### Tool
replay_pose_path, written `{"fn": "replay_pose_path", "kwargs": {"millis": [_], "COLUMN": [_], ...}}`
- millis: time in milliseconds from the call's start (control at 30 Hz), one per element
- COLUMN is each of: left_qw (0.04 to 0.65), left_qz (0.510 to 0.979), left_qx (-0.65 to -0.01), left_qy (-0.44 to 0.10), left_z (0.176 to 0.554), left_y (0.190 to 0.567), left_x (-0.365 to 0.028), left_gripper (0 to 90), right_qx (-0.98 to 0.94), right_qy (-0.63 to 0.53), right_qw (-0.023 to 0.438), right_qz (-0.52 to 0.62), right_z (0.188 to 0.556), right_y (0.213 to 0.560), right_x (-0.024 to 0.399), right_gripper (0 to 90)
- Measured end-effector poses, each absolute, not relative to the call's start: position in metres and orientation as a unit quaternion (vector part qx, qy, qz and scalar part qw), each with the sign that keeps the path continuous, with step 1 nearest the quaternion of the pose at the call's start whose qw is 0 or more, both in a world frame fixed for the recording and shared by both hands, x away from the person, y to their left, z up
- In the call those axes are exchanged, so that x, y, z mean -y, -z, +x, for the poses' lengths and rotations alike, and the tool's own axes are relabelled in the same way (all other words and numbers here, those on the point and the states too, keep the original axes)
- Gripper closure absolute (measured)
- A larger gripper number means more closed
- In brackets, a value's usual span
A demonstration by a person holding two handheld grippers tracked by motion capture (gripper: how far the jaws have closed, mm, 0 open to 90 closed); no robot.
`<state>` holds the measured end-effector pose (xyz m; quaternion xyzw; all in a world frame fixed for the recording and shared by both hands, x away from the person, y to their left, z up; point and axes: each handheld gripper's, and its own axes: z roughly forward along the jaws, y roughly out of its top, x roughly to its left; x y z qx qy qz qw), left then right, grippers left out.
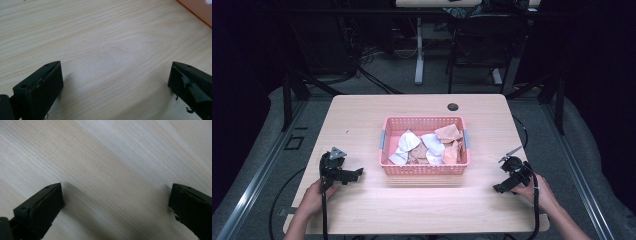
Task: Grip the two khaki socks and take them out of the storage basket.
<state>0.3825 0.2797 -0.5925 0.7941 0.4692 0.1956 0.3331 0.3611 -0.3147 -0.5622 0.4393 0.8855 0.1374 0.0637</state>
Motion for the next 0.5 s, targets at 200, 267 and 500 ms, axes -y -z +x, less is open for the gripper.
{"fn": "replay_pose_path", "kwargs": {"millis": [200,267,500], "left_qw": [0.333,0.333,0.333], "left_qz": [0.794,0.794,0.794], "left_qx": [-0.469,-0.469,-0.470], "left_qy": [-0.196,-0.196,-0.196], "left_z": [0.383,0.383,0.382], "left_y": [0.593,0.593,0.593], "left_x": [-0.280,-0.280,-0.280], "left_gripper": [0.0,0.0,0.0], "right_qx": [-0.869,-0.883,-0.885], "right_qy": [-0.162,-0.132,-0.140], "right_qw": [0.069,0.065,0.069], "right_qz": [0.463,0.447,0.439], "right_z": [0.360,0.363,0.364], "right_y": [0.567,0.562,0.548], "right_x": [0.311,0.311,0.308], "right_gripper": [0.0,0.3,0.5]}}
